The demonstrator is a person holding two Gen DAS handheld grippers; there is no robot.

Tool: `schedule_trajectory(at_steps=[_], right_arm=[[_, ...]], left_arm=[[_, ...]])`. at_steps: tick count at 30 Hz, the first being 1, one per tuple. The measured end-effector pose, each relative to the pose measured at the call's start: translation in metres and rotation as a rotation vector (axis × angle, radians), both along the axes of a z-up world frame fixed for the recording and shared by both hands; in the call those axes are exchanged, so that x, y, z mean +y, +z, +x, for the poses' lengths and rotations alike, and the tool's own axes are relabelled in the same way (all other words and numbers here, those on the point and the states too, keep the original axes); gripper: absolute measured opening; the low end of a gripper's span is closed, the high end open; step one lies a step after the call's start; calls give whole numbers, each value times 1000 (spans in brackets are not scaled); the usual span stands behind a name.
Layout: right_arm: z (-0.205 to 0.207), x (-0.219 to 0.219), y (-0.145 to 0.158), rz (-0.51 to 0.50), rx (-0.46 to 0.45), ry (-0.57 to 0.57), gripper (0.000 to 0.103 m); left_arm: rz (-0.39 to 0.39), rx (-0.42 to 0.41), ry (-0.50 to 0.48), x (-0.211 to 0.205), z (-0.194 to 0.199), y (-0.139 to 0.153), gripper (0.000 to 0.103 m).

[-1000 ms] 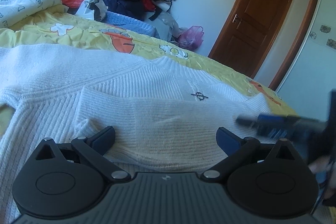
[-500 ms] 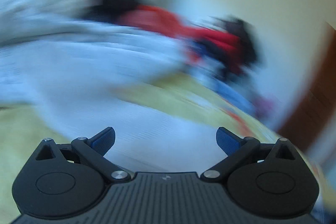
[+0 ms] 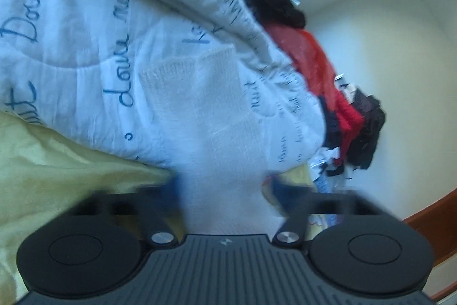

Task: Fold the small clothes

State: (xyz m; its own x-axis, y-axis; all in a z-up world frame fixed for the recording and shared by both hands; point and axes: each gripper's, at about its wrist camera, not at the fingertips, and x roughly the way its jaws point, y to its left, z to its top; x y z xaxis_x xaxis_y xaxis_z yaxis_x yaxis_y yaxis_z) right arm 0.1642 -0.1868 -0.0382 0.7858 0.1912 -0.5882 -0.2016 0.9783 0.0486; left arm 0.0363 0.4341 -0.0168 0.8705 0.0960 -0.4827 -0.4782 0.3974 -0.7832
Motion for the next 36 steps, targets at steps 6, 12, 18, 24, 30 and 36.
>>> schedule_trajectory(at_steps=[6, 12, 18, 24, 30, 36], right_arm=[[0, 0, 0, 4, -1, -1, 100], [-1, 0, 0, 10, -2, -2, 100], [-1, 0, 1, 17, -2, -2, 100], [-1, -1, 2, 27, 0, -2, 100], [-2, -1, 1, 36, -1, 1, 101], [1, 6, 7, -4, 16, -7, 99]], left_arm=[[120, 114, 33, -16, 15, 8, 16], [550, 51, 75, -100, 36, 76, 15], [851, 0, -253, -259, 86, 96, 15], [812, 72, -592, -369, 114, 36, 16], [815, 76, -625, -377, 112, 10, 20], [770, 51, -623, -375, 109, 9, 20]])
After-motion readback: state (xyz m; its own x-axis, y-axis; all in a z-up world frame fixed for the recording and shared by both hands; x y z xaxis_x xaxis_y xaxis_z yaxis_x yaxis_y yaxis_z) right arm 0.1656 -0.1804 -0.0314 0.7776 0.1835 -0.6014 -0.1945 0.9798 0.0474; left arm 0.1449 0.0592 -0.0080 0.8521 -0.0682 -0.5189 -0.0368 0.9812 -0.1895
